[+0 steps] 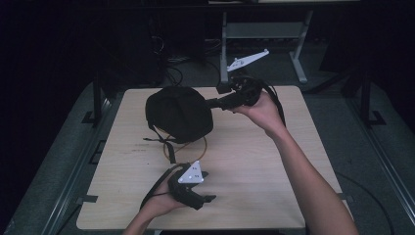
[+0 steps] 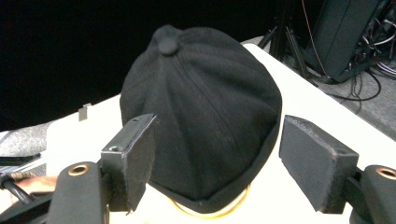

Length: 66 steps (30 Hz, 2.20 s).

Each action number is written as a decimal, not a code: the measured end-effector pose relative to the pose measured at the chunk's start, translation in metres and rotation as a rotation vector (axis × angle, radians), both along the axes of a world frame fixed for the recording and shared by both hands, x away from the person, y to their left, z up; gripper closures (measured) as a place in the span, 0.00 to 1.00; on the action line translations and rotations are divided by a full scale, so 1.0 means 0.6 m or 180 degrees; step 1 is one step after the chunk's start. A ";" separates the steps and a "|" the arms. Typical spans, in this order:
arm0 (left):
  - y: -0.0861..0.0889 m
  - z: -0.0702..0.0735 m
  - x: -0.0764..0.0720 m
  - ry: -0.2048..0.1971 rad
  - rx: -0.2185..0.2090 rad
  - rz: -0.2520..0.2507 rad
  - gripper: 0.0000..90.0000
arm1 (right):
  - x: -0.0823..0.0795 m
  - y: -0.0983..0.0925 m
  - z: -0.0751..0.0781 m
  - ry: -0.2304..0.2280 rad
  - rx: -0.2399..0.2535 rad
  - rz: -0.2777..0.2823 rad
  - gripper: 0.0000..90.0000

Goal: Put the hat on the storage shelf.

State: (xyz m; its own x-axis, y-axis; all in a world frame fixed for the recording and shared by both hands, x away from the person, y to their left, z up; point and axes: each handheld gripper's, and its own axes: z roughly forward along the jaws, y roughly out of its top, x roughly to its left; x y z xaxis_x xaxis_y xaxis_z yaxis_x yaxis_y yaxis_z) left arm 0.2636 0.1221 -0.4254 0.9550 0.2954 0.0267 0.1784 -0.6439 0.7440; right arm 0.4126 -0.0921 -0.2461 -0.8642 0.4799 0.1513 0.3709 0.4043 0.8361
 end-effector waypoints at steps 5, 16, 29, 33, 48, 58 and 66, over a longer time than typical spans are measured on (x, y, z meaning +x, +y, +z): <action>0.002 0.001 0.001 0.0005 -0.0013 0.0023 0.26 | -0.004 -0.023 -0.009 0.0006 0.0002 -0.0050 0.29; -0.001 -0.001 0.003 -0.0006 -0.0053 0.0038 0.26 | -0.019 -0.065 -0.028 0.0052 0.0008 -0.0121 0.29; -0.004 -0.002 0.003 -0.0041 -0.0015 0.0018 0.26 | -0.033 -0.114 -0.056 0.0095 0.0016 -0.0240 0.29; -0.003 -0.003 0.003 -0.0034 -0.0027 0.0029 0.26 | -0.043 -0.134 -0.064 0.0088 0.0015 -0.0279 0.28; -0.004 -0.003 0.004 -0.0034 -0.0012 0.0041 0.26 | -0.078 -0.178 -0.096 0.0125 0.0051 -0.0317 0.28; -0.003 -0.002 0.005 -0.0043 -0.0024 0.0051 0.26 | -0.118 -0.215 -0.135 0.0136 0.0044 -0.0384 0.26; -0.003 -0.004 0.003 -0.0059 -0.0044 0.0074 0.26 | -0.159 -0.252 -0.196 0.0256 0.0006 -0.0464 0.25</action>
State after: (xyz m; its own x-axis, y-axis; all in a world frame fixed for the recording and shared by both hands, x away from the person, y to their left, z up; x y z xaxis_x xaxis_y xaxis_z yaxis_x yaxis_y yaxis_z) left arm 0.2654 0.1205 -0.4280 0.9472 0.3181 0.0400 0.1794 -0.6293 0.7561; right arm 0.3172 -0.2431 -0.3636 -0.7704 0.5990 0.2182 0.4913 0.3397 0.8020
